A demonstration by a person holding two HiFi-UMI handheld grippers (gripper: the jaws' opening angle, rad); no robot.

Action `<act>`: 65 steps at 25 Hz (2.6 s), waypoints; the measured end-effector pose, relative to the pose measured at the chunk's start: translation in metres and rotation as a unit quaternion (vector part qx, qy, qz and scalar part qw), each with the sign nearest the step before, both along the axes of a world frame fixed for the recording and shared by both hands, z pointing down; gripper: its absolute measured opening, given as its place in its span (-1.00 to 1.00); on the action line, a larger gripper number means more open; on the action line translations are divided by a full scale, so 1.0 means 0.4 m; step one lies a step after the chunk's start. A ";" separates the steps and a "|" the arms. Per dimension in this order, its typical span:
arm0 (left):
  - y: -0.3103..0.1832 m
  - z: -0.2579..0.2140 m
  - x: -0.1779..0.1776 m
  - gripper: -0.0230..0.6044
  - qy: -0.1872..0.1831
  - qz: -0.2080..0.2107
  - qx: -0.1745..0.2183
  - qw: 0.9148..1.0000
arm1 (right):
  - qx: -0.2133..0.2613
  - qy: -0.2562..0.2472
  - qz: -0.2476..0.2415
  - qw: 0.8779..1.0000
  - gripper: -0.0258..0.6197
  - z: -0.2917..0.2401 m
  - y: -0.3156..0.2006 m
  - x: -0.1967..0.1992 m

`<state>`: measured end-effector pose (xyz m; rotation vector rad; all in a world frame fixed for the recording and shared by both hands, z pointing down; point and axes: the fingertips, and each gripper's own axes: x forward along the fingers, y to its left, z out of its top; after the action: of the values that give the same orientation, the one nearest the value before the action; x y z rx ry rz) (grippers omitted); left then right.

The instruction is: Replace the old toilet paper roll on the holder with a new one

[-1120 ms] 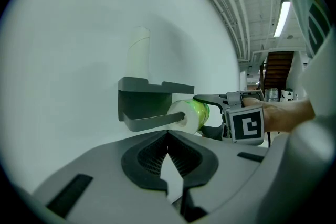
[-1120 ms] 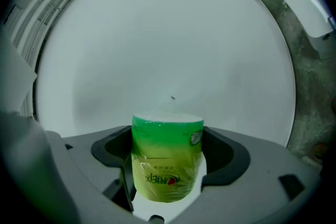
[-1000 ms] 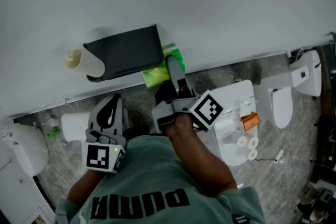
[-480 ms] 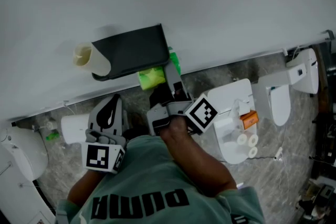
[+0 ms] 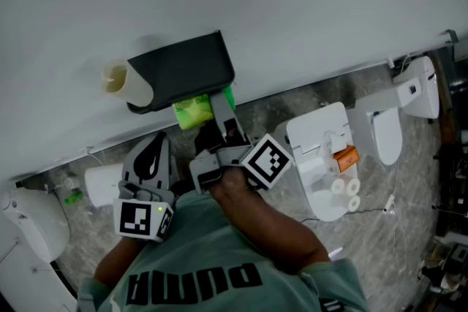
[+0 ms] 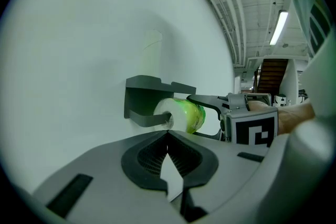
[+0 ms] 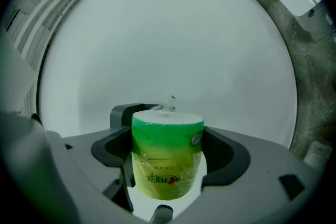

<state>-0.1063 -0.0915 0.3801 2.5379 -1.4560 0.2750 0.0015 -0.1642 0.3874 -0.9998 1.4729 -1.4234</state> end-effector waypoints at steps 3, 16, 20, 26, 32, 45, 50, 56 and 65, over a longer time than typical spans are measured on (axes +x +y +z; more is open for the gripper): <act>-0.002 -0.002 -0.004 -0.91 -0.002 0.007 0.004 1.000 | 0.003 0.002 -0.004 1.000 0.35 -0.002 0.003 -0.020; 0.000 0.004 -0.018 -0.91 -0.008 0.003 -0.001 1.000 | 0.010 0.005 -0.030 0.999 0.35 0.007 0.010 -0.081; 0.006 0.010 -0.009 -0.91 -0.013 0.004 -0.003 1.000 | 0.022 0.006 -0.048 0.999 0.35 0.010 0.014 -0.083; 0.017 0.020 0.014 -0.91 -0.025 0.009 -0.006 1.000 | 0.032 -0.010 -0.073 0.997 0.35 0.014 0.033 -0.070; 0.025 0.017 0.059 -0.91 -0.017 0.003 -0.015 1.000 | 0.050 0.012 -0.097 0.994 0.35 0.004 0.064 -0.025; 0.058 0.020 0.168 -0.91 -0.052 0.008 -0.017 0.998 | 0.190 0.376 -0.176 0.890 -0.71 -0.053 0.174 0.037; 0.082 0.024 0.201 -0.91 -0.072 -0.003 -0.016 0.997 | 0.250 0.520 -0.178 0.797 -0.91 -0.090 0.214 0.062; 0.114 0.026 0.247 -0.91 -0.078 -0.021 -0.008 0.997 | 0.275 0.571 -0.203 0.746 -0.91 -0.080 0.256 0.088; 0.171 0.016 0.280 -0.91 -0.068 -0.052 0.012 0.996 | 0.298 0.578 -0.222 0.726 -0.91 -0.070 0.318 0.115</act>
<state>0.0057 -0.0231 0.3864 2.4955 -1.6433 0.4233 0.0476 -0.0370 0.3595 -1.1698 2.9903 -0.3213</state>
